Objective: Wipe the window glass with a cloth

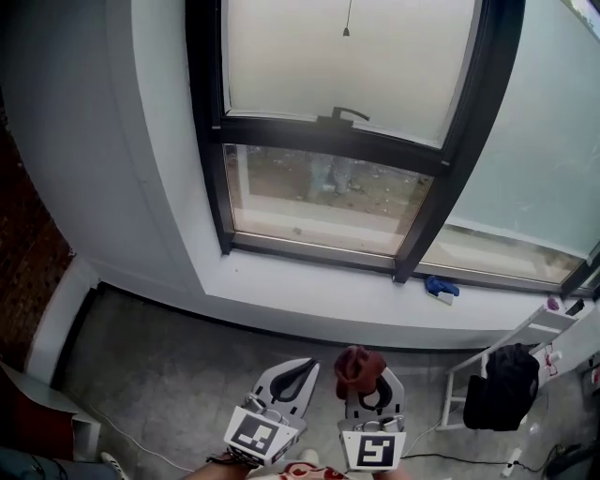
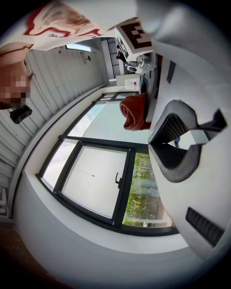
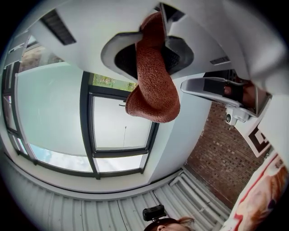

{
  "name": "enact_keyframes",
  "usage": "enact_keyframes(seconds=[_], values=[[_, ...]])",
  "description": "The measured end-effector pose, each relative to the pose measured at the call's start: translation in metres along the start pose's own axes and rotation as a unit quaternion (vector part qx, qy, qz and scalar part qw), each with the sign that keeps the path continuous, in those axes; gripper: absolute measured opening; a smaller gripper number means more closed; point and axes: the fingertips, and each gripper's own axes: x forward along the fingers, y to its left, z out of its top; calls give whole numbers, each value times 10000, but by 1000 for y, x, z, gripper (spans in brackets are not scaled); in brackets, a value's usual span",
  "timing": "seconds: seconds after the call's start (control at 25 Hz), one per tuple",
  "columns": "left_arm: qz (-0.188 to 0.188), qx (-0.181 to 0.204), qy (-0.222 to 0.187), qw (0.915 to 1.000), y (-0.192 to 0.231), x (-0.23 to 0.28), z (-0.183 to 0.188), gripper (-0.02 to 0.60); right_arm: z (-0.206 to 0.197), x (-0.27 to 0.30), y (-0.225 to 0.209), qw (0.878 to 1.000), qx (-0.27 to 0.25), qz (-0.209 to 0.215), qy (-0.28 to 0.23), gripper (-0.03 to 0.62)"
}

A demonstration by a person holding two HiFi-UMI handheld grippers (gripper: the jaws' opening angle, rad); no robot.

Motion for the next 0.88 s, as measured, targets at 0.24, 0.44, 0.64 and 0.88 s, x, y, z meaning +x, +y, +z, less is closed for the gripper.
enact_keyframes(seconds=[0.24, 0.44, 0.64, 0.88], values=[[271, 167, -23, 9995, -44, -13, 1, 21, -10, -43, -21, 9998, 133, 130, 101, 88], [11, 263, 76, 9996, -63, -17, -6, 21, 1, -59, -33, 9990, 382, -234, -65, 85], [-209, 295, 10, 9993, -68, -13, 5, 21, 6, -62, -37, 9977, 567, -364, 73, 83], [-156, 216, -171, 9995, -65, -16, 20, 21, 10, -53, -28, 9979, 612, -213, 36, 77]])
